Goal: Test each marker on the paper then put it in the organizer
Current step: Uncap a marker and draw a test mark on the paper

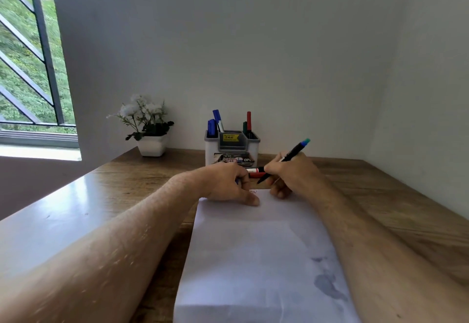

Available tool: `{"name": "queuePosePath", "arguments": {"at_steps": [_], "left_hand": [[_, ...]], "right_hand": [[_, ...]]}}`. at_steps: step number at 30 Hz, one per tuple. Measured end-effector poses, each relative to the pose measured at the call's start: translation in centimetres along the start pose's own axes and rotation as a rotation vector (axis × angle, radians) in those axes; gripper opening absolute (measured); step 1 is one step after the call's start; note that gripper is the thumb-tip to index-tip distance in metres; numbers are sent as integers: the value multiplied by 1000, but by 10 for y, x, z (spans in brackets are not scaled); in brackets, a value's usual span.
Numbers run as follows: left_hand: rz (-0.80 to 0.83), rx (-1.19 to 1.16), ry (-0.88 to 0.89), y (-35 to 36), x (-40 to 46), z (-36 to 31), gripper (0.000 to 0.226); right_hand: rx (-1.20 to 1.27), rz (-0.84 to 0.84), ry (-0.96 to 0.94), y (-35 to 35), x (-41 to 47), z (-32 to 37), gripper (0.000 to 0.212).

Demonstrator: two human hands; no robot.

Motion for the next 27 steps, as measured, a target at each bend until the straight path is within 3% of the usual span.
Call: {"name": "queuePosePath", "arguments": {"at_steps": [4, 10, 27], "left_hand": [[-16, -9, -2, 0, 0, -1, 37], [-39, 14, 12, 1, 3, -4, 41], [-20, -17, 18, 1, 3, -5, 35]], "right_hand": [[-5, 70, 10, 3, 0, -4, 12], [-124, 81, -38, 4, 2, -3, 18], [-103, 63, 7, 2, 6, -7, 18]]}}
Point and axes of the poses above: each hand's wrist, its own x-axis towards the middle knuckle, its own y-axis out of the palm, z = x × y, the point moved 5 cm from there along x, towards the middle knuckle, and after that the axes turned 10 degrees about -y, right-handed, at the moved point
